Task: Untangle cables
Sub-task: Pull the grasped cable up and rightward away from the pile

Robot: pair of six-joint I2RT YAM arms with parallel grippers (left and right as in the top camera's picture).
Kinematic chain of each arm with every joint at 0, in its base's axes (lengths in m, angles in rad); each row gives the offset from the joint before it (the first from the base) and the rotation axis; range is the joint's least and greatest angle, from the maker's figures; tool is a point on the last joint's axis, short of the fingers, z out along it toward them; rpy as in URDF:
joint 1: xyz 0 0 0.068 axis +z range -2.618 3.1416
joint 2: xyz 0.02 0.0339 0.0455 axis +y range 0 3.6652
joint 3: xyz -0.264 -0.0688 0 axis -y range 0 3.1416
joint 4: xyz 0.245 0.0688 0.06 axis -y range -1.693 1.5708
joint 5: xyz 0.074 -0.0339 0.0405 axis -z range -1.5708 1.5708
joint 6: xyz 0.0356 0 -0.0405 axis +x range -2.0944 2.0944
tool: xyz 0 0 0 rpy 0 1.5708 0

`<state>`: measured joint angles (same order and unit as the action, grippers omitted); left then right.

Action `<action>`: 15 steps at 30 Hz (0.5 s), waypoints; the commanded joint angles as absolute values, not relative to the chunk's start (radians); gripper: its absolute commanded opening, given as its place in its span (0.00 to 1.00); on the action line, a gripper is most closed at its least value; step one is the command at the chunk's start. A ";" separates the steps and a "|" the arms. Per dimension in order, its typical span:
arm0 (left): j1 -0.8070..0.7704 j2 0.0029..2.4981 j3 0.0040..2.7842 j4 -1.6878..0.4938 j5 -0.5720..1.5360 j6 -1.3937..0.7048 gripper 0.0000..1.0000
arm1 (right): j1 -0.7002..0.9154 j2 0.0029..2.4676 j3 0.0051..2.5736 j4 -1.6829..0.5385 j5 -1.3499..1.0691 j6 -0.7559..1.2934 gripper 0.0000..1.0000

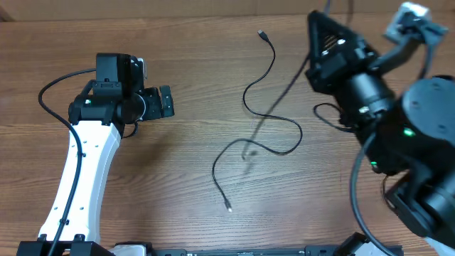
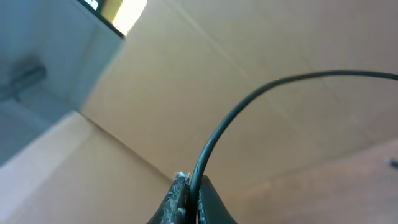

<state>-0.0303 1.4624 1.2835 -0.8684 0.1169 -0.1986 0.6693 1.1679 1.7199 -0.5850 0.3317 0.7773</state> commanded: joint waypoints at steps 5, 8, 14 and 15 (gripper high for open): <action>-0.027 1.451 1.292 -0.867 0.123 -0.179 1.00 | 0.672 1.167 1.794 -0.581 0.563 0.680 0.04; -0.027 1.451 1.292 -0.867 0.124 -0.179 1.00 | 0.672 1.168 1.794 -0.582 0.704 0.620 0.04; -0.027 1.451 1.292 -0.867 0.123 -0.179 1.00 | 0.647 1.187 1.794 -0.582 1.048 0.430 0.04; -0.027 1.451 1.292 -0.867 0.123 -0.179 1.00 | 0.609 1.196 1.794 -0.584 1.073 0.380 0.04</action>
